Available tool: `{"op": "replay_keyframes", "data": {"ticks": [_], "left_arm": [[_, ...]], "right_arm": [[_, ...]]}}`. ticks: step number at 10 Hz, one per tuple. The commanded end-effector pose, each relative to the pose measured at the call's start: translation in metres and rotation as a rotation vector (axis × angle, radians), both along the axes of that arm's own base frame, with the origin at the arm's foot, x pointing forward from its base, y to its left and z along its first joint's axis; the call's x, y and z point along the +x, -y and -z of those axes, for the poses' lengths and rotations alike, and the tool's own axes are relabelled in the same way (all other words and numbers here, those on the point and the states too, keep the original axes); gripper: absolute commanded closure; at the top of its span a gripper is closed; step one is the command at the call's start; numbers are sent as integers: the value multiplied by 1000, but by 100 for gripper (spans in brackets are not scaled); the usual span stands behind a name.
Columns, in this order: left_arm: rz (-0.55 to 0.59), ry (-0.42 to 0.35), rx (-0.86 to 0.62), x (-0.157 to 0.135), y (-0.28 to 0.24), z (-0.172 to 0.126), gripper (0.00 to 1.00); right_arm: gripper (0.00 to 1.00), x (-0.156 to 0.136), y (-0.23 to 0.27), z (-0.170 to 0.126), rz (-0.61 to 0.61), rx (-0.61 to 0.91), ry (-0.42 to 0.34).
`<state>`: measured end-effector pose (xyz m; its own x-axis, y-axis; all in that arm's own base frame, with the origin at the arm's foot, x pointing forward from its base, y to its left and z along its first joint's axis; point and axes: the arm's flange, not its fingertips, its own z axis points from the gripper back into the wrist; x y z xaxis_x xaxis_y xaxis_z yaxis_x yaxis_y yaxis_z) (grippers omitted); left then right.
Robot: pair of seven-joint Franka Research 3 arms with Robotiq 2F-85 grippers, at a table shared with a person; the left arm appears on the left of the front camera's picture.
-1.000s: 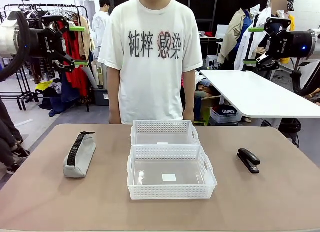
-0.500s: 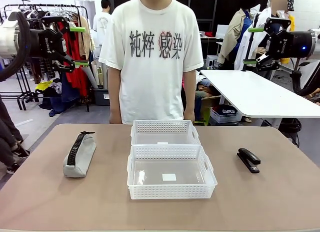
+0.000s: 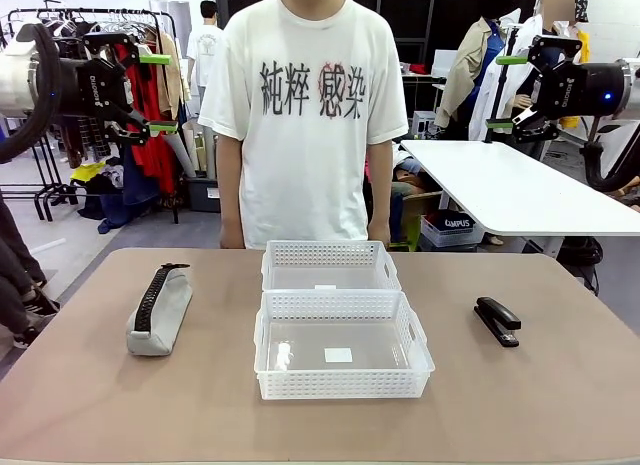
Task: Distribute items into two baskets.
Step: Pick up the Pencil pouch that the person points to.
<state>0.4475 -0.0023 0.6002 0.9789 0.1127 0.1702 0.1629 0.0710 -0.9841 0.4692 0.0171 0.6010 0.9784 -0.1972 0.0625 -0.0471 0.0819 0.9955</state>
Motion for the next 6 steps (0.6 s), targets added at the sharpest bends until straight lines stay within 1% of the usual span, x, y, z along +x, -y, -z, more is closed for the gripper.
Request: {"op": "replay_keyframes", "data": {"ticks": [1, 6], "left_arm": [[1, 2, -1, -1, 0, -1, 0], [1, 2, -1, -1, 0, -1, 0]], "right_arm": [[0, 0, 0, 0, 1, 0, -1], [0, 0, 0, 0, 1, 0, -1]]}}
